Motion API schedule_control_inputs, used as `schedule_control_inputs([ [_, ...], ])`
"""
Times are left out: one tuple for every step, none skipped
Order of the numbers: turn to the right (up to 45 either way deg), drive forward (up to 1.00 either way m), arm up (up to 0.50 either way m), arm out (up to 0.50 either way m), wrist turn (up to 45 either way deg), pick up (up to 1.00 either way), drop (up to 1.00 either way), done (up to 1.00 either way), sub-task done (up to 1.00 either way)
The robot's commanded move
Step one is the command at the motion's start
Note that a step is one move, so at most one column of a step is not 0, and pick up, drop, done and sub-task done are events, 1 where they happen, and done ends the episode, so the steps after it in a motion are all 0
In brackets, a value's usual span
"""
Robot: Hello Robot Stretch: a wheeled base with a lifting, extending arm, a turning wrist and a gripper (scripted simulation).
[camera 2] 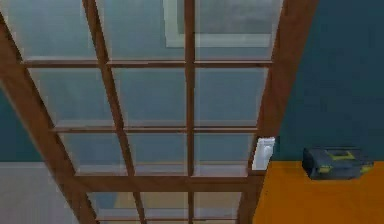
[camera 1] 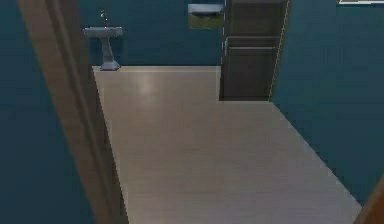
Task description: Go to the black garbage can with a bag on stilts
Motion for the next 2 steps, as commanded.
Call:
schedule_control_inputs([
  [45.0, 0.0, 0.0, 0.0, 0.0, 0.0, 0.0, 0.0, 0.0],
  [45.0, 0.0, 0.0, 0.0, 0.0, 0.0, 0.0, 0.0, 0.0],
])
